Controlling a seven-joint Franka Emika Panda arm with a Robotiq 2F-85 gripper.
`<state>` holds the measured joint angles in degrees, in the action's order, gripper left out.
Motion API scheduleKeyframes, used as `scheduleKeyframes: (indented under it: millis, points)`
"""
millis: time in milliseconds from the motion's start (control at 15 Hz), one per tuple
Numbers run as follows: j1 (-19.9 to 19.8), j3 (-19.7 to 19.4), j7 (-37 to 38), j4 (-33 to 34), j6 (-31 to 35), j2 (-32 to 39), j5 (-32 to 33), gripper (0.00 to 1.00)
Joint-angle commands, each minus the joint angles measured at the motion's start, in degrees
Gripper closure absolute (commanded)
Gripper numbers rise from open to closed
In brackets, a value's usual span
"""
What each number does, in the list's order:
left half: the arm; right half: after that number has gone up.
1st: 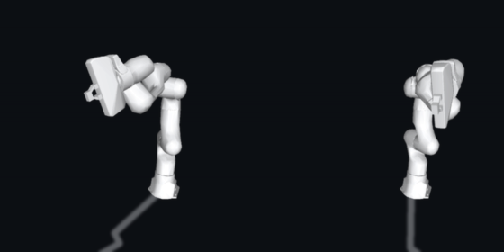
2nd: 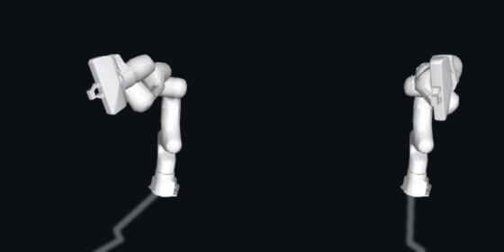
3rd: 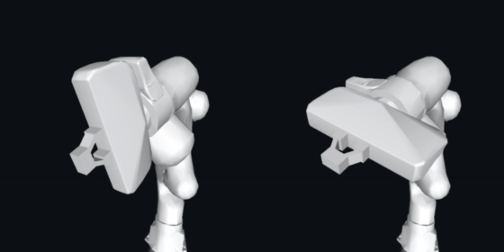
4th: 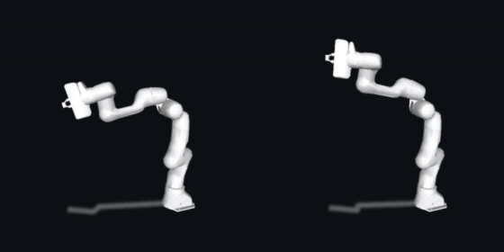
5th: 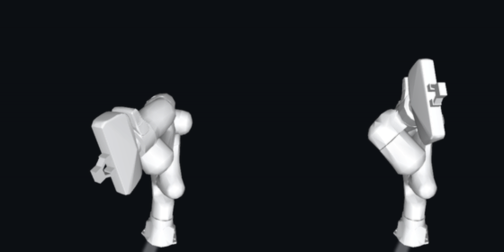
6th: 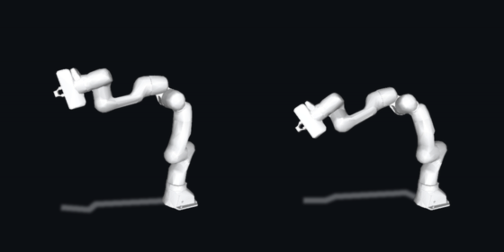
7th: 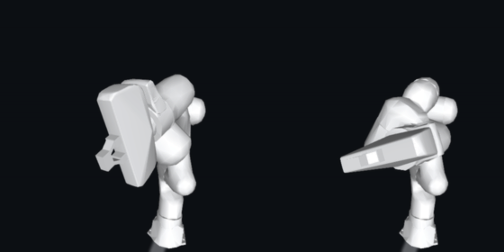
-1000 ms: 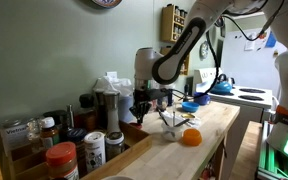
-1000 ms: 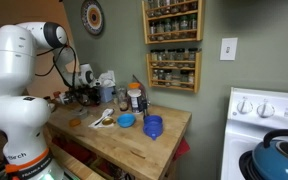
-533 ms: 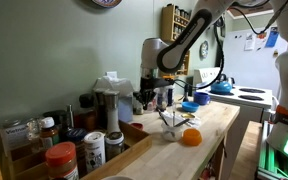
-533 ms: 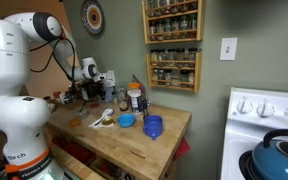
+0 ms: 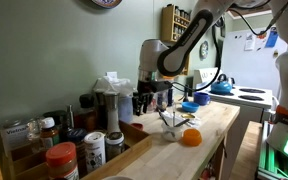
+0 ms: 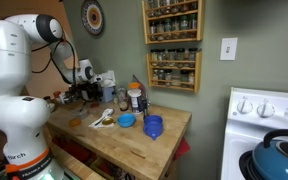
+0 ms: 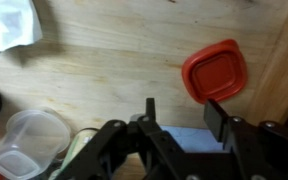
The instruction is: Pick up the red lid and put it on the upside down clear container
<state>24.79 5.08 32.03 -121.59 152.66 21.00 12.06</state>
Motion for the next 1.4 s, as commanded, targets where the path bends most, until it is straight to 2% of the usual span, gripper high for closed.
scheduleKeyframes:
  millis: [0, 67, 133, 200, 267, 333, 533, 600, 667, 733, 867, 933, 1133, 1200, 1333]
  points:
    - [0.2, 0.0, -0.7, 0.0, 0.2, 0.1, -0.4, 0.39]
    - [0.2, 0.0, -0.7, 0.1, 0.2, 0.1, -0.4, 0.32]
    - [0.2, -0.1, -0.7, 0.1, 0.2, 0.1, -0.4, 0.0]
    - [0.9, -0.5, -0.2, 0.7, 0.7, 1.2, 0.8, 0.05]
    - [0.1, 0.7, -2.2, 1.1, 0.5, 2.1, -0.6, 0.05]
    - [0.1, 0.9, -2.9, 1.3, 0.6, 2.7, -0.7, 0.0]
    - [-0.9, 2.9, -8.1, 1.4, 1.5, 4.4, -2.4, 0.0]
    - [-0.9, 3.1, -9.5, 1.6, 1.7, 5.0, -2.4, 0.01]
    - [-0.9, 3.2, -11.1, 2.0, 2.2, 5.7, -2.2, 0.07]
    - [-1.0, 3.4, -12.5, 2.5, 2.6, 6.4, -2.1, 0.16]
    - [-1.2, 3.5, -14.9, 3.7, 2.9, 7.5, -2.2, 0.4]
    - [-1.3, 3.5, -15.9, 4.3, 2.9, 8.0, -2.3, 0.45]
    - [-1.5, 3.2, -17.9, 5.8, 2.5, 9.3, -2.3, 0.5]
    - [-1.7, 3.3, -18.5, 6.2, 2.5, 9.6, -2.5, 0.45]
    - [-2.1, 3.4, -19.5, 6.9, 1.9, 10.3, -2.8, 0.47]
